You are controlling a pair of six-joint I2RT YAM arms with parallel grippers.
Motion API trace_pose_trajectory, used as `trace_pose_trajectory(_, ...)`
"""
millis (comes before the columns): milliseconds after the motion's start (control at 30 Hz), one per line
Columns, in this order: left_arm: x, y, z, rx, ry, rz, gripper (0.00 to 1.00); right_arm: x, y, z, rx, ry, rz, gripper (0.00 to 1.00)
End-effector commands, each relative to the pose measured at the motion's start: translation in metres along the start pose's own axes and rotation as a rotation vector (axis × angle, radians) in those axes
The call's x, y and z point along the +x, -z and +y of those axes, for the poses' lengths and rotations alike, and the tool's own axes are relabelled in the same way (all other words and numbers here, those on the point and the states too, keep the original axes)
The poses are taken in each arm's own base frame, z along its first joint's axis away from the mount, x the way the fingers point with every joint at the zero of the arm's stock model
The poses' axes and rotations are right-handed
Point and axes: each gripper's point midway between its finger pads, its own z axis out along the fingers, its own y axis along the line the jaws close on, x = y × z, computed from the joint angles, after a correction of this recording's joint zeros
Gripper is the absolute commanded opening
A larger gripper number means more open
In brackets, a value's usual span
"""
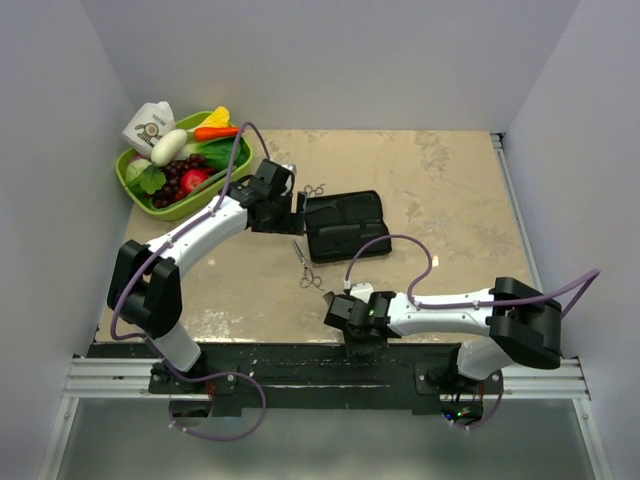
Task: Sort the hair-cutting tools
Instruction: Move the comb to the center of the board, then pick up the comb at the center of the board.
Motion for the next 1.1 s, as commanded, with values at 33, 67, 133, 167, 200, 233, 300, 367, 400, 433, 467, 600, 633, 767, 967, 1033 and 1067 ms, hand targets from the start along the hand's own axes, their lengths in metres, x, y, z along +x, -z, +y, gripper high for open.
trace_pose_trajectory(33, -0.01, 0.012, -0.011, 0.059, -0.009, -0.045, 0.84, 0.002, 0.019, -0.001, 0.05, -0.052, -0.013, 0.59)
trace_pose_trajectory(67, -0.011, 0.012, -0.011, 0.059, -0.012, -0.046, 0.84, 0.001, 0.021, -0.002, 0.057, -0.051, -0.014, 0.6)
trace_pose_trajectory(133, -0.011, 0.01, -0.012, 0.064, -0.017, -0.044, 0.84, 0.0, 0.023, 0.0, 0.056, -0.053, -0.023, 0.62)
trace_pose_trajectory(167, -0.011, 0.01, -0.012, 0.065, -0.019, -0.046, 0.84, 0.0, 0.022, 0.0, 0.06, -0.052, -0.024, 0.63)
trace_pose_trajectory(200, -0.011, 0.01, -0.012, 0.066, -0.02, -0.045, 0.84, 0.0, 0.021, 0.001, 0.059, -0.051, -0.026, 0.63)
trace_pose_trajectory(233, -0.011, 0.01, -0.013, 0.068, -0.022, -0.046, 0.84, -0.001, 0.02, 0.003, 0.055, -0.051, -0.036, 0.63)
trace_pose_trajectory(300, -0.011, 0.01, -0.012, 0.068, -0.026, -0.045, 0.84, -0.003, 0.017, 0.005, 0.059, -0.042, -0.043, 0.63)
trace_pose_trajectory(367, -0.011, 0.011, -0.012, 0.068, -0.031, -0.047, 0.84, -0.005, 0.012, 0.008, 0.055, -0.031, -0.046, 0.63)
trace_pose_trajectory(400, -0.011, 0.011, -0.012, 0.066, -0.032, -0.047, 0.84, -0.004, 0.008, 0.007, 0.067, -0.028, -0.04, 0.63)
trace_pose_trajectory(433, -0.01, 0.011, -0.012, 0.065, -0.032, -0.048, 0.84, -0.004, 0.007, 0.007, 0.071, -0.025, -0.042, 0.63)
trace_pose_trajectory(467, -0.01, 0.011, -0.01, 0.061, -0.034, -0.049, 0.84, -0.006, 0.005, 0.007, 0.076, -0.023, -0.053, 0.63)
trace_pose_trajectory(600, -0.011, 0.013, -0.01, 0.059, -0.036, -0.054, 0.84, -0.005, 0.0, 0.002, 0.09, -0.03, -0.059, 0.62)
trace_pose_trajectory(633, -0.011, 0.012, -0.01, 0.057, -0.035, -0.052, 0.84, -0.005, -0.001, 0.003, 0.089, -0.03, -0.061, 0.62)
trace_pose_trajectory(767, -0.011, 0.011, -0.01, 0.056, -0.038, -0.051, 0.84, -0.006, -0.005, 0.004, 0.089, -0.011, -0.064, 0.6)
trace_pose_trajectory(967, -0.012, 0.011, -0.009, 0.05, -0.041, -0.052, 0.84, -0.006, -0.012, 0.007, 0.085, 0.013, -0.063, 0.56)
trace_pose_trajectory(1033, -0.012, 0.011, -0.008, 0.047, -0.041, -0.052, 0.84, -0.005, -0.013, 0.007, 0.077, 0.009, -0.064, 0.53)
trace_pose_trajectory(1067, -0.012, 0.01, -0.008, 0.047, -0.041, -0.052, 0.84, -0.004, -0.014, 0.007, 0.077, 0.009, -0.062, 0.51)
